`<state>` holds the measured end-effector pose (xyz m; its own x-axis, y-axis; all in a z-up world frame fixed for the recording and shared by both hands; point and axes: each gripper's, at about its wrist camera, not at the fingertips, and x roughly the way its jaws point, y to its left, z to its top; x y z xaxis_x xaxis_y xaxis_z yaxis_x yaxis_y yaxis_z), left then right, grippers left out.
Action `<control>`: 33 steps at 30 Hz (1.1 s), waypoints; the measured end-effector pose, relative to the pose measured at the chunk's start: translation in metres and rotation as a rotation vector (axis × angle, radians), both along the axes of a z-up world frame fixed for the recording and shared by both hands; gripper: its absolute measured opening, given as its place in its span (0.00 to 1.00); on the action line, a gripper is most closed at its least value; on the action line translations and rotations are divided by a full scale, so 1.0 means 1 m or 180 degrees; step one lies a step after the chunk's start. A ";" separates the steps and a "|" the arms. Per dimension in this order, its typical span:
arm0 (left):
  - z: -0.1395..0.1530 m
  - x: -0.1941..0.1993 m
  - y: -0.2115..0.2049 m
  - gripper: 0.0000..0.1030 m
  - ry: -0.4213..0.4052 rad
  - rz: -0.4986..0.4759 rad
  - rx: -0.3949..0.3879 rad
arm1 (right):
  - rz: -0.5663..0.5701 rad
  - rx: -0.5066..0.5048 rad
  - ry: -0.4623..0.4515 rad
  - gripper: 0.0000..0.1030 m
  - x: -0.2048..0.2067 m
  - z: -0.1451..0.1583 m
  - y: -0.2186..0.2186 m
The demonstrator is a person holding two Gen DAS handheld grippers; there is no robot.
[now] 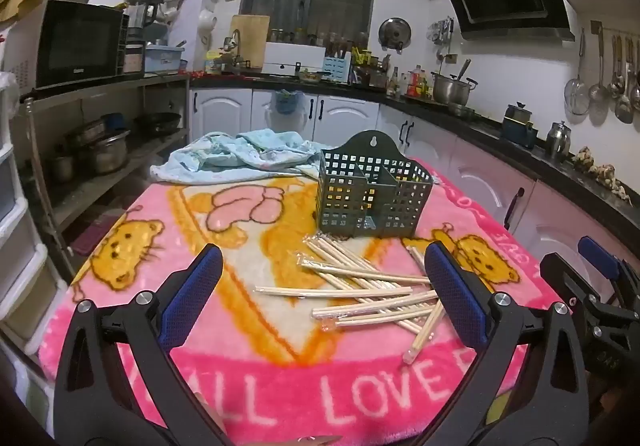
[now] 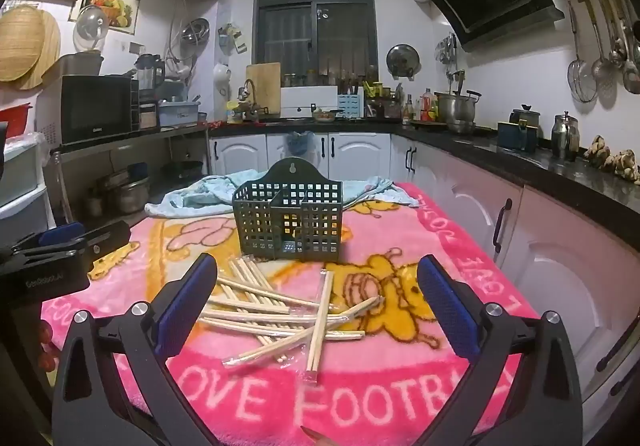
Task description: Organize utensils
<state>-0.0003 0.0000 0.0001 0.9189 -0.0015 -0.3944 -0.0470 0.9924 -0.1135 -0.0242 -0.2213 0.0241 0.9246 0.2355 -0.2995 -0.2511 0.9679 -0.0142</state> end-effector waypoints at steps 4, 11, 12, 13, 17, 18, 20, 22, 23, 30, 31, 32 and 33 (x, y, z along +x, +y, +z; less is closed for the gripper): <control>0.000 0.000 -0.001 0.91 -0.0004 0.0005 0.0002 | 0.0000 -0.0025 -0.0025 0.94 -0.001 0.001 0.001; 0.001 0.000 0.000 0.91 -0.0014 0.0004 -0.0027 | 0.0007 -0.0032 -0.0050 0.94 -0.002 -0.001 0.002; 0.001 0.000 0.000 0.91 -0.0016 0.0003 -0.0024 | 0.0008 -0.0037 -0.0052 0.94 -0.002 -0.003 0.003; 0.000 0.000 0.000 0.91 -0.0008 0.0001 -0.0034 | 0.0011 -0.0044 -0.0050 0.94 -0.002 -0.004 0.004; 0.000 0.000 0.000 0.91 -0.0020 -0.0002 -0.0036 | 0.0016 -0.0037 -0.0069 0.94 -0.005 0.003 0.001; 0.000 0.000 0.000 0.91 -0.0017 -0.0006 -0.0034 | 0.0016 -0.0037 -0.0068 0.94 -0.004 0.004 0.000; 0.000 0.001 0.000 0.91 -0.0017 -0.0007 -0.0033 | 0.0015 -0.0037 -0.0076 0.94 -0.003 0.004 0.000; 0.000 0.001 0.000 0.91 -0.0020 -0.0001 -0.0029 | 0.0019 -0.0037 -0.0079 0.94 -0.003 0.005 0.000; 0.004 0.000 0.002 0.91 -0.0023 -0.0003 -0.0032 | 0.0019 -0.0039 -0.0080 0.94 -0.004 0.005 0.000; 0.004 0.000 0.002 0.91 -0.0027 0.0001 -0.0025 | 0.0012 -0.0046 -0.0086 0.94 -0.005 0.005 0.002; 0.004 -0.001 0.002 0.91 -0.0032 -0.0002 -0.0027 | 0.0015 -0.0045 -0.0090 0.94 -0.005 0.005 0.001; 0.004 -0.001 0.002 0.91 -0.0032 -0.0003 -0.0029 | 0.0014 -0.0048 -0.0093 0.94 -0.004 0.004 0.002; 0.004 0.000 0.002 0.91 -0.0031 -0.0003 -0.0026 | 0.0015 -0.0048 -0.0093 0.94 -0.004 0.004 0.002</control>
<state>-0.0006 0.0022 0.0044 0.9228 -0.0057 -0.3854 -0.0448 0.9915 -0.1220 -0.0287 -0.2194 0.0283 0.9318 0.2356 -0.2761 -0.2550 0.9663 -0.0363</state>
